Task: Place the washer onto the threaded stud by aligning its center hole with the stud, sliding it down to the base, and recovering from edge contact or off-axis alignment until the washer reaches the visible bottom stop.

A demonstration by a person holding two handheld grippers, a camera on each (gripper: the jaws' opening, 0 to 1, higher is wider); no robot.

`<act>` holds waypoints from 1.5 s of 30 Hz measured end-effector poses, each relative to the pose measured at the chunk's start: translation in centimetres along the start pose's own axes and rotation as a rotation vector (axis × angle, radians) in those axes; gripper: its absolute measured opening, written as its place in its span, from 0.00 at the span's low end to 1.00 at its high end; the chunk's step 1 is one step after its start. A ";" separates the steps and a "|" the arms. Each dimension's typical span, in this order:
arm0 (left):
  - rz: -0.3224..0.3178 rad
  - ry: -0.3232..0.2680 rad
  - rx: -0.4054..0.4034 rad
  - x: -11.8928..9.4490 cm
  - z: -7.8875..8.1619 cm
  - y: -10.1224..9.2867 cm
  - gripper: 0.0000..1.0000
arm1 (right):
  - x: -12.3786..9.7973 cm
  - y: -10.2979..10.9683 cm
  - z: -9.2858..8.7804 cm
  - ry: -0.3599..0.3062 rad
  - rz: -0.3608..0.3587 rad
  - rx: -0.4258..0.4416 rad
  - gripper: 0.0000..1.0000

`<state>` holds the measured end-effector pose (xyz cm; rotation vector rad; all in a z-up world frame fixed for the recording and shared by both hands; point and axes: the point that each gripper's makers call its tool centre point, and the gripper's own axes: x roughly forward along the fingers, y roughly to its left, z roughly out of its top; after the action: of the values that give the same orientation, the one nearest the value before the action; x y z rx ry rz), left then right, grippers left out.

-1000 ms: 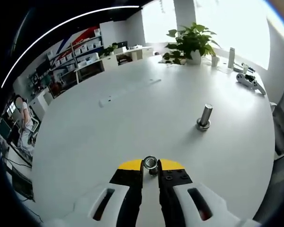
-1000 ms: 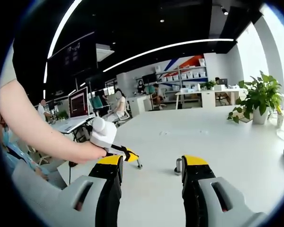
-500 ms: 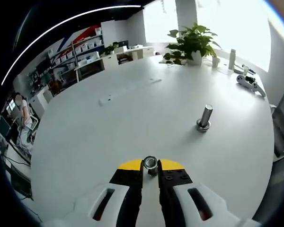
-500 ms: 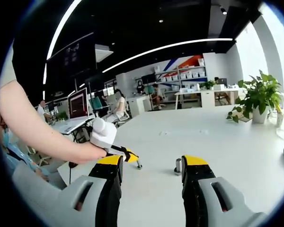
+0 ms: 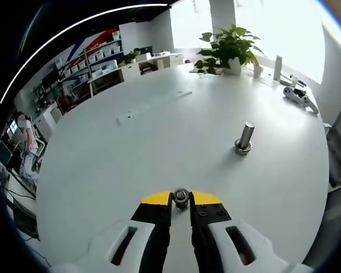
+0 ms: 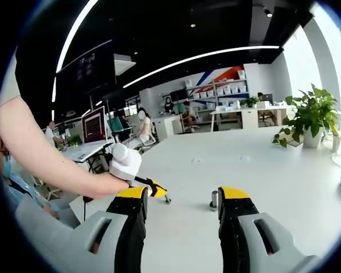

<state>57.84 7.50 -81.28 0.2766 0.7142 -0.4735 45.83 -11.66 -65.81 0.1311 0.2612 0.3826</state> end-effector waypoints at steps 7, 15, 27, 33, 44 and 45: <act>0.007 -0.007 -0.010 -0.2 0.1 0.1 0.13 | 0.0 0.1 0.0 -0.001 0.003 0.004 0.52; 0.011 -0.029 -0.030 -0.7 0.4 0.0 0.13 | 0.0 0.2 0.2 -0.009 0.008 0.017 0.53; 0.032 -0.085 -0.051 -3.0 1.7 0.2 0.13 | 0.0 0.5 0.2 -0.010 0.018 0.009 0.53; 0.034 -0.126 -0.066 -5.0 2.2 -0.3 0.14 | 0.1 0.6 0.0 -0.003 0.023 0.005 0.53; 0.077 -0.220 -0.116 -10.0 2.2 -0.5 0.16 | 0.0 1.1 0.1 -0.006 0.043 0.003 0.53; 0.083 -0.229 -0.115 -10.6 2.2 -0.6 0.16 | 0.0 1.2 0.1 -0.007 0.046 0.001 0.53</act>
<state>51.79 9.51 -72.44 0.1400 0.5022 -0.3765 45.46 -10.58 -65.47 0.1397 0.2517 0.4272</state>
